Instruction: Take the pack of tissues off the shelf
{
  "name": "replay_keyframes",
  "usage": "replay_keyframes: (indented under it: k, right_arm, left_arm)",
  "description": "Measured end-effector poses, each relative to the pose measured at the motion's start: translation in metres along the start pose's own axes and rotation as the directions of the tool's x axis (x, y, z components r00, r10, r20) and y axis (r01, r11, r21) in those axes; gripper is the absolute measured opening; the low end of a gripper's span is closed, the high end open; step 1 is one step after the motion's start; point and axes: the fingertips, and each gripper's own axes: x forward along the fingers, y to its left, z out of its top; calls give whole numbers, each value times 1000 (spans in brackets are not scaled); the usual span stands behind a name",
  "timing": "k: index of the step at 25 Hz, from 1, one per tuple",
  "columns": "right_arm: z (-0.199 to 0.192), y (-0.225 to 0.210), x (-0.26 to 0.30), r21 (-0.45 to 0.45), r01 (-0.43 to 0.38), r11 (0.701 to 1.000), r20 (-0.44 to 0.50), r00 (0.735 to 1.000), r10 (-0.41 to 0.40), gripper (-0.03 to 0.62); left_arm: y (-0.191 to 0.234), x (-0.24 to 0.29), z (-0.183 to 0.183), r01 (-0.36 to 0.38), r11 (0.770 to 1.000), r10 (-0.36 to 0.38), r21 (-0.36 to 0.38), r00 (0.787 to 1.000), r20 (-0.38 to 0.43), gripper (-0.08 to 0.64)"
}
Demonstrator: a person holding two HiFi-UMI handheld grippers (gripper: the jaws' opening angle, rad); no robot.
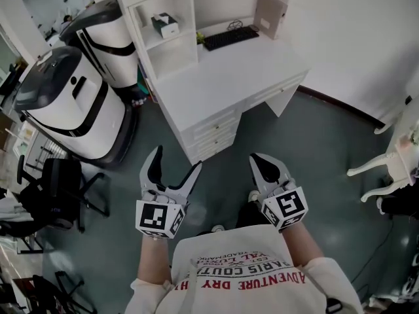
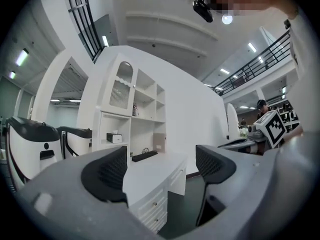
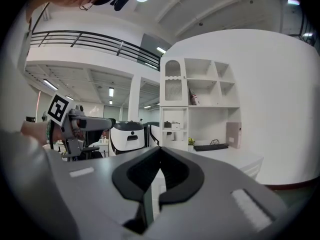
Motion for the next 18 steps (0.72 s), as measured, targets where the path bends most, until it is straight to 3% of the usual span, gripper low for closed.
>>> replay_keyframes:
  k: [8, 13, 18]
  right_arm:
    - [-4, -48, 66, -6, -111, 994, -15, 994, 111, 0]
    - [9, -97, 122, -22, -195, 981, -11, 981, 195, 0]
    - [18, -153, 171, -25, -278, 960, -8, 961, 278, 0]
  left_arm:
    - [32, 50, -7, -136, 991, 136, 12, 990, -21, 431]
    - [52, 104, -10, -252, 968, 252, 18, 965, -65, 430]
    - [57, 163, -2, -335, 942, 336, 22, 940, -58, 431]
